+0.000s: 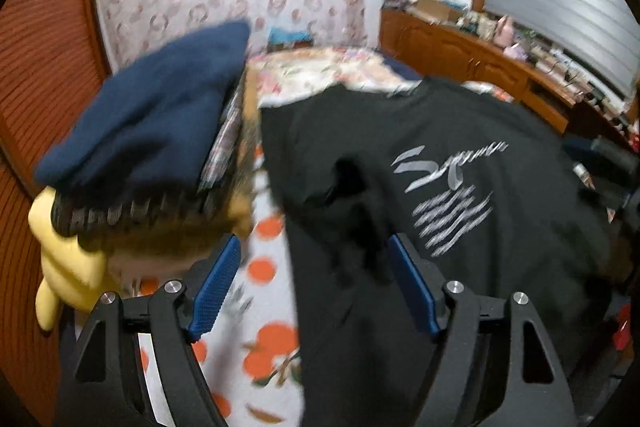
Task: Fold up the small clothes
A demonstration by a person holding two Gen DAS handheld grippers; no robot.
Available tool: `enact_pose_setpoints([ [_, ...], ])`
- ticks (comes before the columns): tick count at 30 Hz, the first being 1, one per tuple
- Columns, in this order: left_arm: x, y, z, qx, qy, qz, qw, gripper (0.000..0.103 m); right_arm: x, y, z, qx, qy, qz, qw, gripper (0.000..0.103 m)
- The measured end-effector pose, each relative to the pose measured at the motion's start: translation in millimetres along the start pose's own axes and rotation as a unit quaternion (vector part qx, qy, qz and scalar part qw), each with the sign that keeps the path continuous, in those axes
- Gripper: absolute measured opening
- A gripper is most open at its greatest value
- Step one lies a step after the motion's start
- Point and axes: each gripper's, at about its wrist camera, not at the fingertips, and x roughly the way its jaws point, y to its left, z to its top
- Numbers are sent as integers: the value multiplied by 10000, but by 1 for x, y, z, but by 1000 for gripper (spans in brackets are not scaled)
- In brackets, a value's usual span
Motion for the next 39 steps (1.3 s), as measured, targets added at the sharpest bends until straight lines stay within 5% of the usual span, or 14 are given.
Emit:
enact_pose_setpoints([
  [7, 30, 20, -21, -122, 491, 243, 9984, 77, 35, 6, 29, -355, -18, 292, 9989, 89],
  [17, 33, 33, -27, -320, 515, 132, 9981, 88, 107, 27, 58, -797, 328, 674, 9940, 88],
  [21, 33, 38, -29, -392, 558, 195, 9975, 97, 149, 43, 58, -1053, 883, 936, 9861, 65],
  [28, 35, 41, -29, -457, 597, 246, 9969, 102, 205, 62, 58, -1484, 1321, 781, 9769, 48],
  [33, 38, 45, -26, -456, 591, 232, 9969, 103, 214, 57, 60, -1496, 1326, 652, 9776, 13],
  [39, 38, 43, -26, -455, 592, 237, 9969, 103, 188, 20, 61, -712, 924, 152, 9931, 7],
])
